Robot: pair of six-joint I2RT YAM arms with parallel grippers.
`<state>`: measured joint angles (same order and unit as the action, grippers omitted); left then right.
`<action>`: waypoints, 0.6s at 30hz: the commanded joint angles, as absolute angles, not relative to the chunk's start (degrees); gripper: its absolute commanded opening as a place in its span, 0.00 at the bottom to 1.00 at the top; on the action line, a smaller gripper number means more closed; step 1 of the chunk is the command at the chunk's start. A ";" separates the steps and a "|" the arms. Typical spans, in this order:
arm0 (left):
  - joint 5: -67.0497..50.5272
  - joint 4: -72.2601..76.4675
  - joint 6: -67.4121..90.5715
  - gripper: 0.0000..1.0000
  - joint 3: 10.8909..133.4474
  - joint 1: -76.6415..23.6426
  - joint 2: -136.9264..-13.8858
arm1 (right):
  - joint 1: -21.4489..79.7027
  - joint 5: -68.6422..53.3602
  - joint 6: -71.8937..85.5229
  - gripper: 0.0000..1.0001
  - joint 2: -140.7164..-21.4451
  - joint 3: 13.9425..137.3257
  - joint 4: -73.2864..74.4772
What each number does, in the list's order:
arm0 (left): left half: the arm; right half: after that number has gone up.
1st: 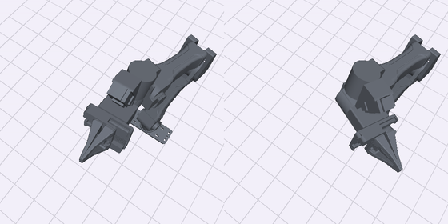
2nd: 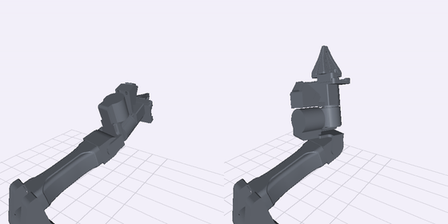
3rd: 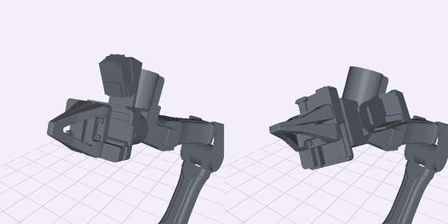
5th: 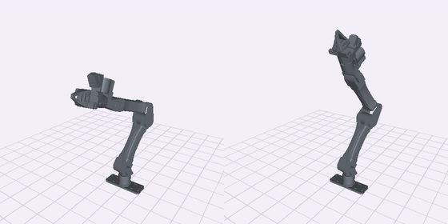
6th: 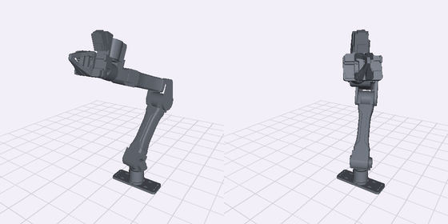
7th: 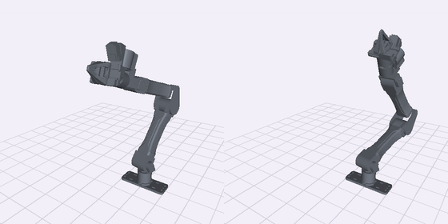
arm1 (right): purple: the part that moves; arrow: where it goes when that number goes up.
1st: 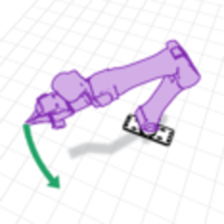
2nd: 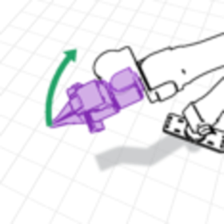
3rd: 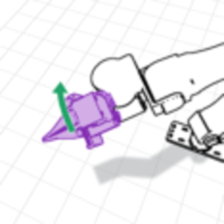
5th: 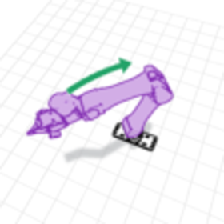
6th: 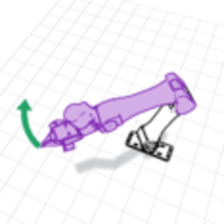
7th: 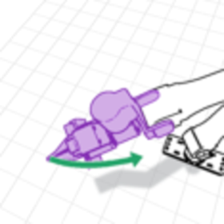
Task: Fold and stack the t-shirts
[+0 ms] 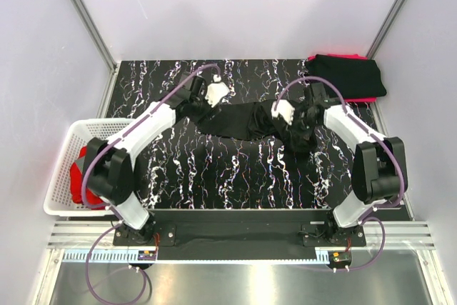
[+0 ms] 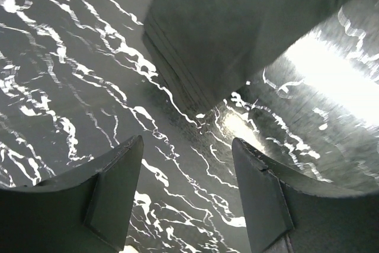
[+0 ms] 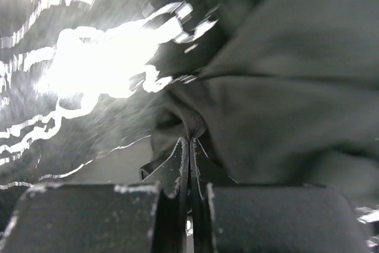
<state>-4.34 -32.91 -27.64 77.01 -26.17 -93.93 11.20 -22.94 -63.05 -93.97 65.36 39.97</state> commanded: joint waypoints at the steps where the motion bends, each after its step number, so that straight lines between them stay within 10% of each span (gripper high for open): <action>1: -4.66 -33.40 -34.69 0.66 75.76 -25.75 -97.72 | 11.78 -25.92 -55.21 0.00 -88.95 73.11 40.25; 18: -1.58 -30.85 -39.02 0.64 83.40 -25.75 -115.31 | 11.69 -32.17 -36.74 0.00 -90.27 94.66 37.26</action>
